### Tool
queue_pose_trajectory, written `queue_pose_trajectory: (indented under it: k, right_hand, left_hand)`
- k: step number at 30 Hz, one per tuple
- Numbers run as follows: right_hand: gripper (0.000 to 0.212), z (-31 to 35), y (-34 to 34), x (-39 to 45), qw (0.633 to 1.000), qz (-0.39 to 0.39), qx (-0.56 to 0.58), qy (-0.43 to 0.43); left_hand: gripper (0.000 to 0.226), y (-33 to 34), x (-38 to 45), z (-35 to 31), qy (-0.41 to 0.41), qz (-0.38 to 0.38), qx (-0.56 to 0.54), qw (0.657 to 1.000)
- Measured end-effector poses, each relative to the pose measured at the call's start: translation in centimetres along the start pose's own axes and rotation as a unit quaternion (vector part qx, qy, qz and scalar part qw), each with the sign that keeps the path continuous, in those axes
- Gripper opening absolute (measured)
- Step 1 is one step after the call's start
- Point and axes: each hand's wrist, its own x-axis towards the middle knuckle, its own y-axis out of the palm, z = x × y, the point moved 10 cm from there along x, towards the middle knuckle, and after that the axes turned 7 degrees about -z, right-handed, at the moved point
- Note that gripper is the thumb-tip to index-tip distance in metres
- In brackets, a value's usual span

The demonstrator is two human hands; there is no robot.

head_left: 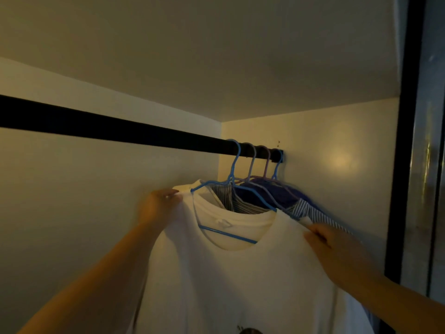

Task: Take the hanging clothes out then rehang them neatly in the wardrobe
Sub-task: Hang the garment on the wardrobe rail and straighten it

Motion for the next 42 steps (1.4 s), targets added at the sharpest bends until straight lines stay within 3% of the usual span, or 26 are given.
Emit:
queue_pose_trajectory:
  k: [13,17,23,28,32,35,38,42]
  right_hand:
    - [0.022,0.1,-0.2,-1.0,0.999,0.004,0.034,-0.022]
    - [0.007,-0.4,-0.4,-2.0,0.998,0.007,0.064,-0.019]
    - [0.035,-4.4,0.6,-5.7,0.994,0.039,0.072,0.074]
    - [0.035,-8.0,2.7,-11.0,0.982,0.087,0.086,0.144]
    - [0.053,-11.1,4.4,-16.8,0.969,0.144,0.078,0.185]
    - [0.055,-13.3,5.1,-22.5,0.962,0.187,0.057,0.19]
    - [0.038,-15.8,5.9,-28.7,0.948,0.239,0.042,0.206]
    - [0.016,-18.5,6.2,-38.5,0.924,0.329,0.041,0.188]
  left_hand:
    - [0.036,-1.1,-0.6,0.3,0.018,0.006,0.05,0.999]
    - [0.042,-1.2,-1.8,1.0,0.032,0.024,0.093,0.995]
    - [0.038,-0.9,-6.9,5.3,-0.029,0.067,0.095,0.993]
    - [0.035,-0.4,-16.0,11.6,-0.099,0.127,0.147,0.976]
    - [0.03,-0.6,-26.7,17.1,-0.175,0.189,0.138,0.956]
    - [0.032,-2.2,-35.8,20.2,-0.194,0.24,0.19,0.932]
    - [0.027,-5.1,-44.7,22.4,-0.237,0.256,0.227,0.909]
    - [0.022,-10.5,-55.4,23.2,-0.285,0.223,0.261,0.895]
